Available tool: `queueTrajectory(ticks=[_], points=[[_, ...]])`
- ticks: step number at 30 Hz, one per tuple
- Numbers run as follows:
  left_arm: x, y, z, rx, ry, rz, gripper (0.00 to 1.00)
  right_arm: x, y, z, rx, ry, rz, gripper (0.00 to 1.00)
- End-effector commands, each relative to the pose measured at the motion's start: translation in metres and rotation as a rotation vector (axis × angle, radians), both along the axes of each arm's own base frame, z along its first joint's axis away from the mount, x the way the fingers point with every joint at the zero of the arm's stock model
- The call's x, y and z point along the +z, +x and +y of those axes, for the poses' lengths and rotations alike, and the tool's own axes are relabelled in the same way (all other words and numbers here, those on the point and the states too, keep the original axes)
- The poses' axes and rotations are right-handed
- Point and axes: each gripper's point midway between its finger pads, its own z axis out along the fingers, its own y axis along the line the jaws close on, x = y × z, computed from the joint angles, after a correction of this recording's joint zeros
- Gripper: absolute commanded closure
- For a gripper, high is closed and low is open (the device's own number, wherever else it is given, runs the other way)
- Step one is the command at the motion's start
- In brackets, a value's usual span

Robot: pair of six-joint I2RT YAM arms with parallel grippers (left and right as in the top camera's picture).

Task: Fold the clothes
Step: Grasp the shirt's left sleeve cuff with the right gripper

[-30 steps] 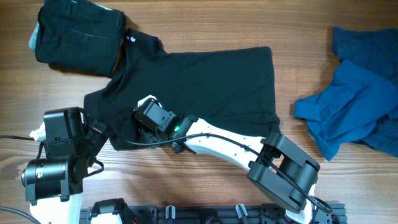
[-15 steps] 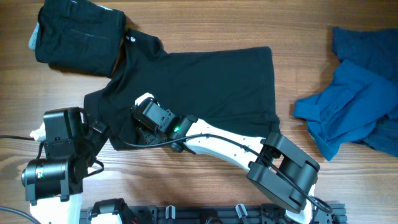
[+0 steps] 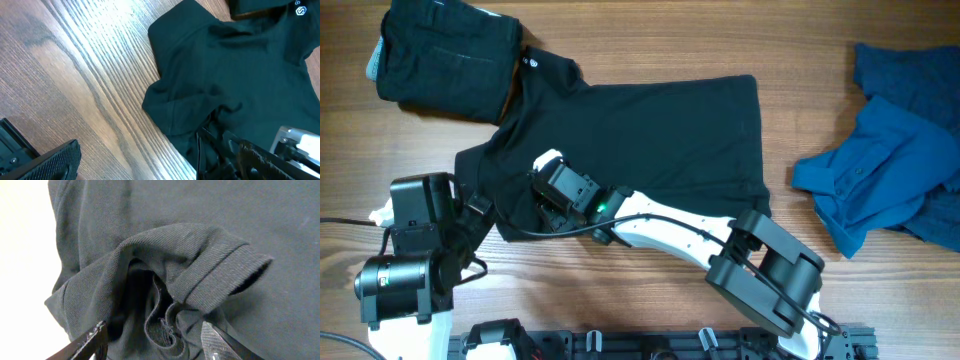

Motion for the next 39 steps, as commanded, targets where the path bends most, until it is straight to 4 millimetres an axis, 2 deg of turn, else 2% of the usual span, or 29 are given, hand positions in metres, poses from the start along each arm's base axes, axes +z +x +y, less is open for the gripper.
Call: queueTrajectory(ticks=[1, 6, 14, 18, 35, 39], points=[[0.007, -0.003, 0.013, 0.062, 0.053, -0.014, 0.0, -0.018, -0.001, 0.003, 0.01, -0.016, 0.032, 0.4], [0.008, -0.004, 0.019, 0.093, 0.068, -0.019, 0.0, -0.019, 0.0, 0.004, 0.009, -0.011, 0.029, 0.4], [0.008, -0.023, 0.056, 0.305, 0.075, -0.007, 0.0, -0.02, 0.0, 0.004, 0.003, -0.009, 0.033, 0.4], [0.005, -0.031, 0.063, 0.352, 0.038, 0.003, 0.0, -0.02, 0.0, 0.005, 0.002, -0.006, 0.032, 0.41], [0.003, -0.037, 0.066, 0.369, 0.034, 0.022, 0.0, -0.029, 0.0, -0.004, -0.022, -0.051, 0.04, 0.63], [0.002, -0.038, 0.065, 0.369, 0.033, 0.026, 0.0, -0.029, 0.0, -0.004, -0.023, -0.051, 0.041, 0.75]])
